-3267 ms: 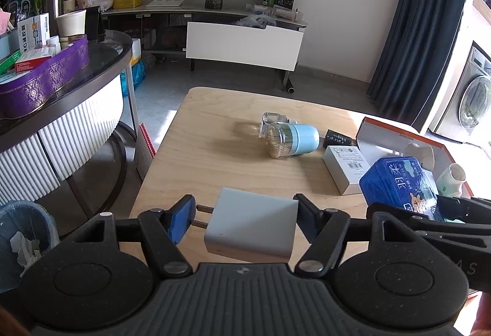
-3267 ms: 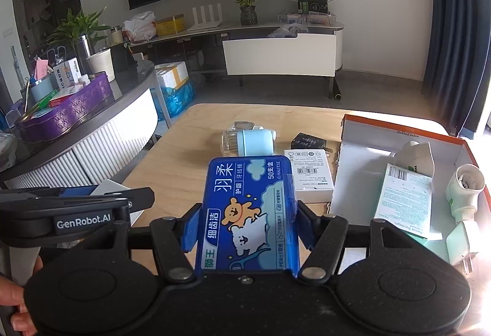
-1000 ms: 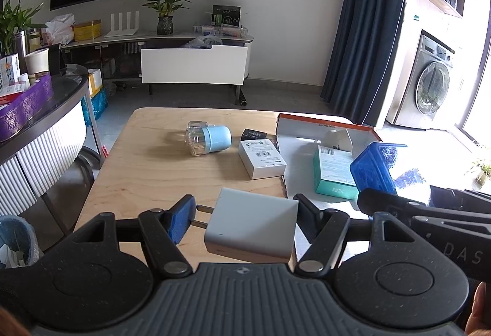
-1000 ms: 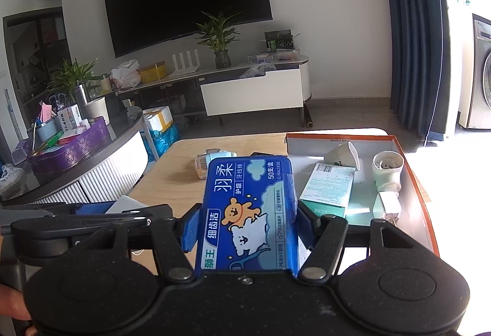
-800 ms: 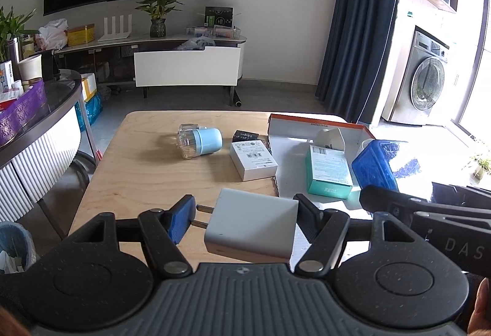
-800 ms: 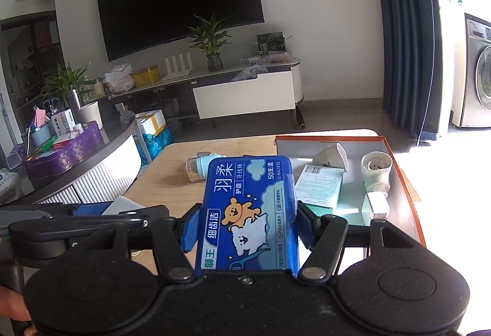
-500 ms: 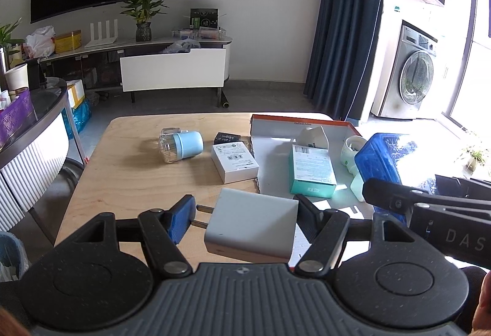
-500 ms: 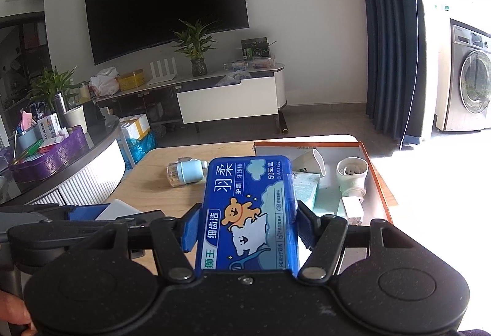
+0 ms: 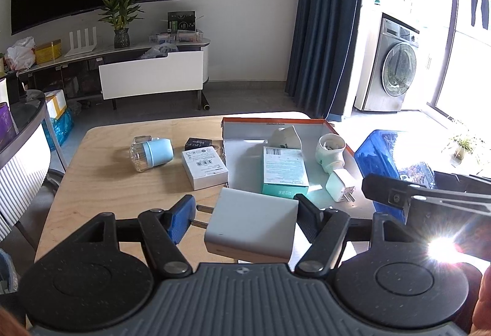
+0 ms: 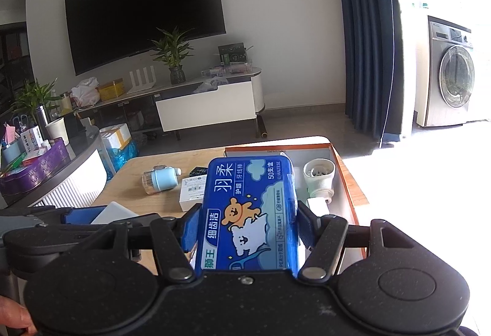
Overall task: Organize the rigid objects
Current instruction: 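Carry the charger with left tool while right tool carries the tissue pack over the box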
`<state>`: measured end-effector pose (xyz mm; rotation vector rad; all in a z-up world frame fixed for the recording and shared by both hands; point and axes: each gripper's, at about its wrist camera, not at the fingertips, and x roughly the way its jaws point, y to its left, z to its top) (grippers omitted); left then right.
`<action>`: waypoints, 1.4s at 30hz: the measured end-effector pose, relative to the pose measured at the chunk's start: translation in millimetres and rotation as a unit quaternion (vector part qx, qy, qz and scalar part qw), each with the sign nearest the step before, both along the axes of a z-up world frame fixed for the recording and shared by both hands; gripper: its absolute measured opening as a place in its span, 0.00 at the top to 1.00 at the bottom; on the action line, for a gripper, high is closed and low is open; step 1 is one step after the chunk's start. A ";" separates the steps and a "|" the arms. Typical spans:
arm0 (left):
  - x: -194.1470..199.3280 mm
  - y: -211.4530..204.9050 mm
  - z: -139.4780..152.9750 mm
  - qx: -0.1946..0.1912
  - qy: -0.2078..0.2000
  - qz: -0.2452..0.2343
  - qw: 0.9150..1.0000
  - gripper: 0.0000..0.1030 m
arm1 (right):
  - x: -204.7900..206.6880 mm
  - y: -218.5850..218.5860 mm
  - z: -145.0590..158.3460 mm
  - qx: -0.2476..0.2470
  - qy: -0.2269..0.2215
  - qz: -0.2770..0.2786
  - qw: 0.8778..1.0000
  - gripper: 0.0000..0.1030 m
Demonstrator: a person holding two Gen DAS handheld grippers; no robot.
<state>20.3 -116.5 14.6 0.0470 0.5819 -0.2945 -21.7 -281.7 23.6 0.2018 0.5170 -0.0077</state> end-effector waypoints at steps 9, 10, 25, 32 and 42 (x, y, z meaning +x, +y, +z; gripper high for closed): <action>4.6 -15.8 -3.0 0.005 0.003 -0.019 1.000 0.32 | 3.1 -13.6 -2.6 0.006 0.005 -0.019 1.000 0.27; 5.0 -17.2 -3.5 0.005 0.004 -0.020 1.000 0.32 | 3.6 -14.6 -2.9 0.006 0.005 -0.021 1.000 0.27; 21.0 -40.0 -10.4 0.007 0.015 -0.047 0.999 0.32 | 16.8 -39.5 -14.3 0.013 0.017 -0.050 0.998 0.27; 30.2 -49.8 -16.3 0.007 0.026 -0.057 0.998 0.32 | 26.4 -48.5 -18.8 0.012 0.026 -0.060 0.998 0.27; 42.1 -55.8 -20.1 0.005 0.044 -0.068 0.997 0.32 | 42.4 -49.9 -20.2 0.006 0.036 -0.063 0.997 0.27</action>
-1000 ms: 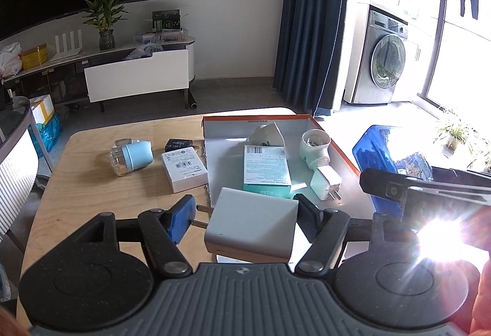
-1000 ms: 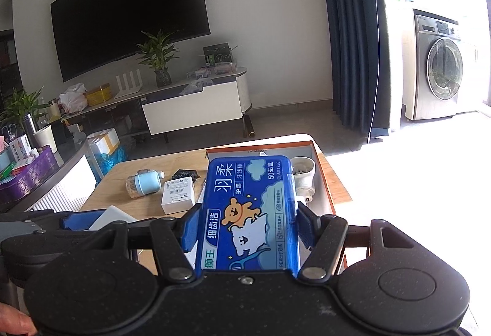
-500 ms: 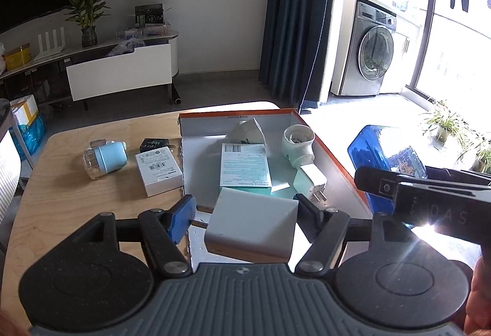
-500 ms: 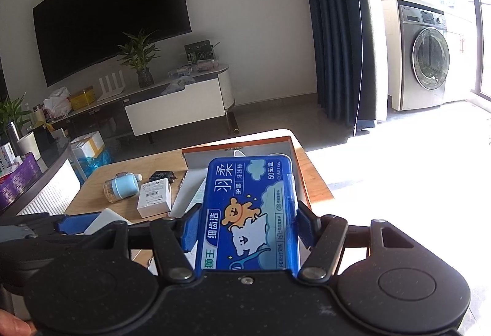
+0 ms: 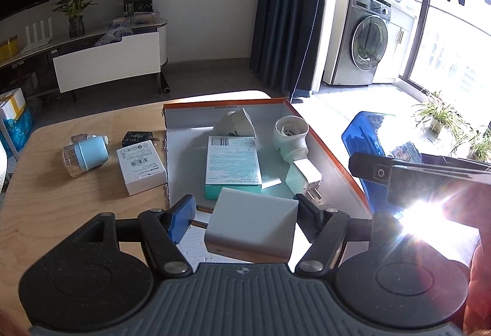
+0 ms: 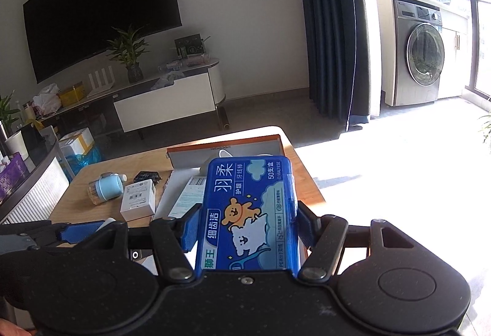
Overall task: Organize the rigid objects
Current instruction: 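Carry the charger with left tool while right tool carries the tissue pack over the box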
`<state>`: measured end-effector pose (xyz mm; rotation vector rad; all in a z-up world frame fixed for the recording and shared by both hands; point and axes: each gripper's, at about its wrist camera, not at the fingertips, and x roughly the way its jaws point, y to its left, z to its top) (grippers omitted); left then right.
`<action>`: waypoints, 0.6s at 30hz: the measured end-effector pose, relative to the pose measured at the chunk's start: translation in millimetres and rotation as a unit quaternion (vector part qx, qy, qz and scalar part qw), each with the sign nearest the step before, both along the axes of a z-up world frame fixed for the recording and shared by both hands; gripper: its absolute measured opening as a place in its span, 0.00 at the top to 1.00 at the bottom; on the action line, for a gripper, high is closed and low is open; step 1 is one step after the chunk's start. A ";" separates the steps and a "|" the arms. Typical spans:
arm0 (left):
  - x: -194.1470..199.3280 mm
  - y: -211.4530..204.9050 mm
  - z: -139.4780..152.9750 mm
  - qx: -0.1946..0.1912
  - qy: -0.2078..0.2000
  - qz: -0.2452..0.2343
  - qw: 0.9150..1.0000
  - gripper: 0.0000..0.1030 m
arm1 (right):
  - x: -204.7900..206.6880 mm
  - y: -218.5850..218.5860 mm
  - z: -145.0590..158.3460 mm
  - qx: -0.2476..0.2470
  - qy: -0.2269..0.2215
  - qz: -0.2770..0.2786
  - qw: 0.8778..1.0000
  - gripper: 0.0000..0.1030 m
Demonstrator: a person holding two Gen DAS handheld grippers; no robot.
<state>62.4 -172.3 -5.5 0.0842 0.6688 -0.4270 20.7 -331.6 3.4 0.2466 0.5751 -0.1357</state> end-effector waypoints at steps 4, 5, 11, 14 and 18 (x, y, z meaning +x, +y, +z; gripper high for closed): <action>5.1 -3.2 0.0 0.001 0.005 -0.004 1.000 0.32 | 5.1 -0.6 0.4 -0.002 0.003 0.003 1.000 0.27; 6.3 -4.0 0.0 0.001 0.006 -0.005 1.000 0.32 | 7.2 -1.2 1.0 -0.001 0.003 0.003 1.000 0.27; 15.3 -9.2 3.3 -0.001 0.006 -0.009 1.000 0.32 | 13.5 -5.2 3.5 -0.004 0.002 0.004 1.000 0.27; 19.8 -12.0 6.2 -0.002 0.005 -0.010 1.000 0.32 | 19.6 -8.3 6.0 -0.005 0.003 0.004 1.000 0.27; 25.9 -15.2 8.3 -0.002 0.004 -0.011 1.000 0.32 | 24.1 -10.5 7.1 -0.005 0.004 0.004 1.000 0.27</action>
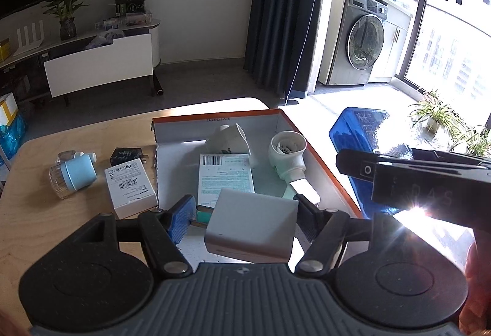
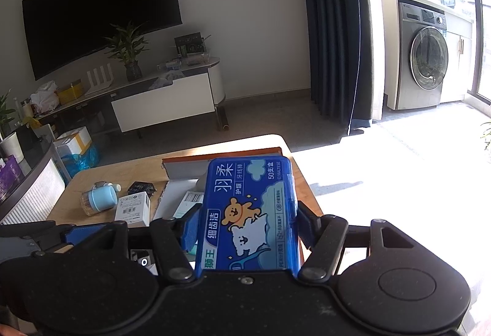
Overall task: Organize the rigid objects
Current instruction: 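Carry the charger with left tool while right tool carries the tissue pack over the box, then lower and release the charger with left tool while right tool releases the tissue pack inside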
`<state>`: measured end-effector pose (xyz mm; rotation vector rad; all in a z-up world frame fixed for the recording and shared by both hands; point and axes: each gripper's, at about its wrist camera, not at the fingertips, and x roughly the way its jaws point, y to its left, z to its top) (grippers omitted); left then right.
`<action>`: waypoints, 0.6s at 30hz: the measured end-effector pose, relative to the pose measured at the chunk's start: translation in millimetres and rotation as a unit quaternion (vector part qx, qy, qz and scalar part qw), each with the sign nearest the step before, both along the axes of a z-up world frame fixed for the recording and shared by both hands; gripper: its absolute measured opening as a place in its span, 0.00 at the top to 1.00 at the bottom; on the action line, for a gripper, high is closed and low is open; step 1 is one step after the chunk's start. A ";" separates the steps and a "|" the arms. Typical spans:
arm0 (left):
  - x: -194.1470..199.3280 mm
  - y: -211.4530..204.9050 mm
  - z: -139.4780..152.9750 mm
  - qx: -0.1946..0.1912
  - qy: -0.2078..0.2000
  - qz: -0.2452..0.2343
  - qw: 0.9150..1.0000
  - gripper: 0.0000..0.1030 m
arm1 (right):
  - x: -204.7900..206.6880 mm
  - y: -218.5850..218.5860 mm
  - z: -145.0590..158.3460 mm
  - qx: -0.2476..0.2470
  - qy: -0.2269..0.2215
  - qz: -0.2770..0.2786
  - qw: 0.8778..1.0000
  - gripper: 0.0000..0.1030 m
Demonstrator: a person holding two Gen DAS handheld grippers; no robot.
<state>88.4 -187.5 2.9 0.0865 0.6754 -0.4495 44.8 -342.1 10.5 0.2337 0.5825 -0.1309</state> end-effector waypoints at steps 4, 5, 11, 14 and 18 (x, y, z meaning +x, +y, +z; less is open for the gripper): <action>5.5 -3.3 1.4 0.000 0.000 -0.002 1.000 0.32 | 3.2 -1.1 0.3 0.000 0.001 0.001 1.000 0.27; 6.4 -3.7 1.5 0.000 0.000 -0.002 1.000 0.32 | 5.7 -2.0 0.6 0.001 0.001 0.002 1.000 0.27; 12.2 -5.1 1.2 0.001 0.003 -0.003 1.000 0.32 | 16.9 -5.3 2.1 0.003 0.003 0.006 1.000 0.27; 14.1 -7.0 1.4 0.003 0.005 -0.004 1.000 0.32 | 22.3 -6.6 1.9 0.004 0.004 0.008 1.000 0.27; 17.2 -9.7 1.4 0.004 0.007 -0.005 1.000 0.32 | 25.3 -8.4 -0.7 0.005 0.005 0.009 1.000 0.27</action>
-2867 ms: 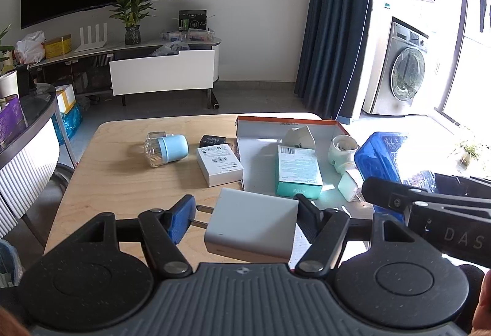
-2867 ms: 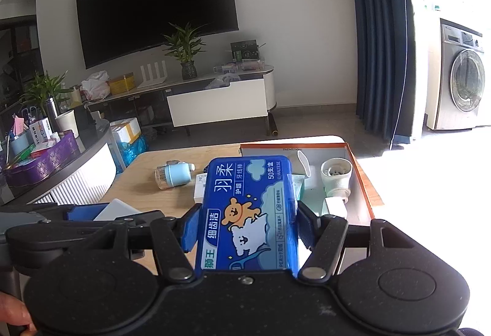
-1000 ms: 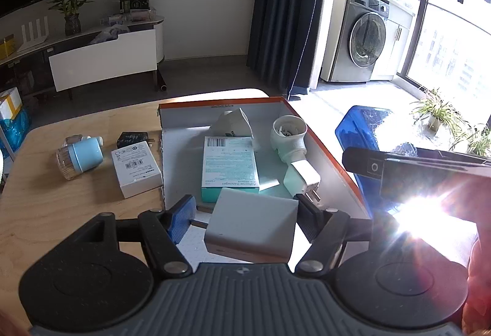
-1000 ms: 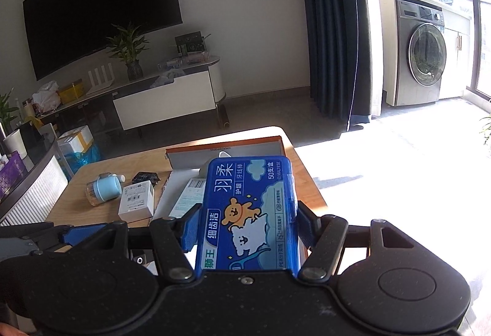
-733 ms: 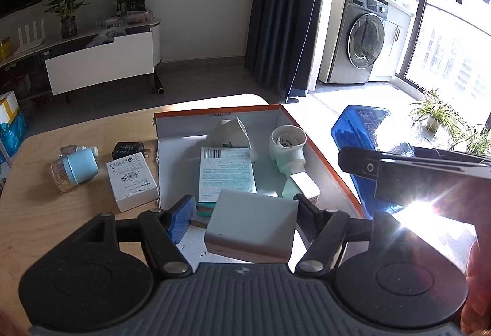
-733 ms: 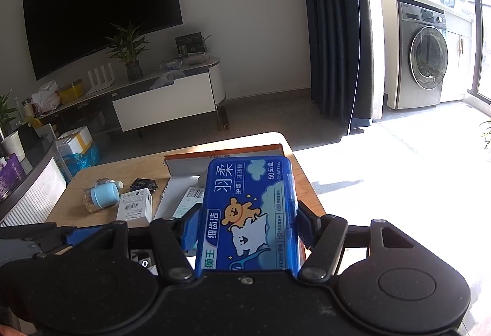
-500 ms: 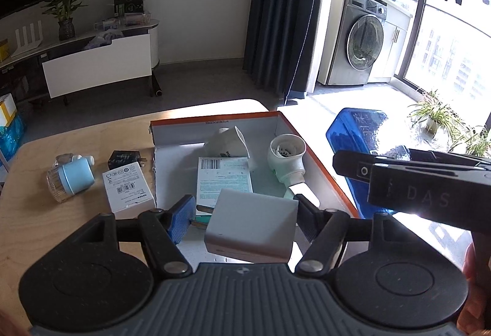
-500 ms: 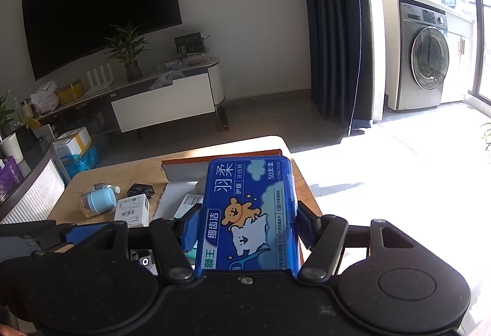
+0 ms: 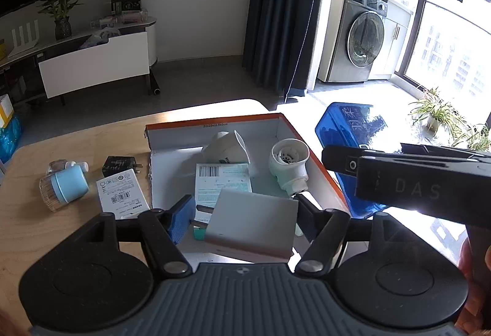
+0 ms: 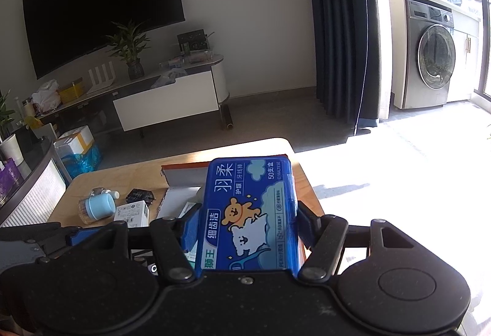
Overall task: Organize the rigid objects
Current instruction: 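Lower and release the charger with left tool while right tool releases the tissue pack inside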
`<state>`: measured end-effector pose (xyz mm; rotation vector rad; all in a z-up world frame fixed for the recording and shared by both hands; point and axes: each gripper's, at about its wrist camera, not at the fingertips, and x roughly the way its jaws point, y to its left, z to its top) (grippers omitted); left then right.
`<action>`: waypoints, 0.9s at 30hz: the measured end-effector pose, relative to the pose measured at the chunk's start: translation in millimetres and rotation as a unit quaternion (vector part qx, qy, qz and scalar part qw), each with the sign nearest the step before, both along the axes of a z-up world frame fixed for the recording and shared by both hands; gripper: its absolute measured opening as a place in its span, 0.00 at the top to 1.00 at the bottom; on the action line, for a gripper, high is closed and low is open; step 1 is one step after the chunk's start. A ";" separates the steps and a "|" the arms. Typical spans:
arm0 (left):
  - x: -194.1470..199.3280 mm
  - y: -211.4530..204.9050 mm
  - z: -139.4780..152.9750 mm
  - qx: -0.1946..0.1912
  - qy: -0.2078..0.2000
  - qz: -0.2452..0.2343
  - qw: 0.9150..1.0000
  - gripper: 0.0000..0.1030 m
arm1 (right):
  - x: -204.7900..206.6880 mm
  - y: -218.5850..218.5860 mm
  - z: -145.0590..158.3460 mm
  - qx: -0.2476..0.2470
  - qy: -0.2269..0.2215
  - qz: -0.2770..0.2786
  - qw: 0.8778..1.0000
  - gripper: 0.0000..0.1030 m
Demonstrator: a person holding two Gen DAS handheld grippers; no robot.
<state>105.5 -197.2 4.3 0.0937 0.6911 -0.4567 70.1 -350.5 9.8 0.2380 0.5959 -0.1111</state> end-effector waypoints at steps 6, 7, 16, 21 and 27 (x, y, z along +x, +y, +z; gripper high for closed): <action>5.8 -5.1 0.0 0.001 0.001 -0.004 1.000 0.31 | 6.1 -2.0 -0.3 0.000 0.002 0.003 1.000 0.27; 7.1 -5.8 0.0 0.002 0.001 -0.004 1.000 0.32 | 6.6 -2.6 -0.2 0.000 0.003 0.003 1.000 0.27; 14.4 -13.6 0.1 0.005 0.002 -0.010 1.000 0.31 | 6.8 -2.0 -0.2 -0.003 0.002 0.005 1.000 0.27; 19.8 -15.4 -1.0 0.005 0.002 -0.012 1.000 0.31 | 8.4 -0.5 -1.2 -0.003 0.005 0.004 1.000 0.27; 25.9 -16.1 -2.5 0.002 0.004 -0.012 1.000 0.31 | 19.5 -0.6 -1.9 -0.006 0.012 0.006 1.000 0.27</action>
